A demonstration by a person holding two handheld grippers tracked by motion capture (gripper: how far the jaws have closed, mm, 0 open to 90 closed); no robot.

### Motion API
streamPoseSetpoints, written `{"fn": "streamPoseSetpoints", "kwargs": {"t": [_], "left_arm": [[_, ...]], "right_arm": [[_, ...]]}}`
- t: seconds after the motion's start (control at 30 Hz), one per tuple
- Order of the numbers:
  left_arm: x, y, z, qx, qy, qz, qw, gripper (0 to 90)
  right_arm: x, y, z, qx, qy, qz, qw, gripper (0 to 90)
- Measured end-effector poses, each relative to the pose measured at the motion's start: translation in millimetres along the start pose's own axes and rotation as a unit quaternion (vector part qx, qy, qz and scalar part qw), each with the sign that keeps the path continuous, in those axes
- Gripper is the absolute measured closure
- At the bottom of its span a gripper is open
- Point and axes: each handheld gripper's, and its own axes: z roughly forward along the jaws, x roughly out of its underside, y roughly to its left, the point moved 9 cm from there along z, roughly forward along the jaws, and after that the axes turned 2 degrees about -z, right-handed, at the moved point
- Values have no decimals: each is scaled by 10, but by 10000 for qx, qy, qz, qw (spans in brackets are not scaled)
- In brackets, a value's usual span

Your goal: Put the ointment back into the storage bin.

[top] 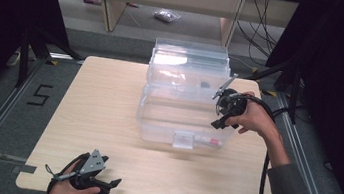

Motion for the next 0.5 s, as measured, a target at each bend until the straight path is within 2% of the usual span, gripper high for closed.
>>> {"fn": "streamPoseSetpoints", "kwargs": {"t": [0.1,0.27,0.33,0.43,0.47,0.5], "left_arm": [[0,1,0,-2,1,-14,10000,151],[2,3,2,-9,8,6,10000,151],[-2,-11,-1,29,-6,-14,10000,151],[7,9,2,-20,36,37,10000,151],[5,8,2,-19,34,37,10000,151],[1,-1,3,-3,7,0,10000,151]], "right_arm": [[1,-2,-8,14,-90,-48,9999,348],[17,78,-49,18,-293,27,9996,319],[23,109,-59,3,-393,-25,9992,315],[37,156,-55,15,-468,-41,9989,302],[34,162,-52,-9,-516,-123,9986,303],[45,180,-55,5,-499,-50,9987,303]]}}
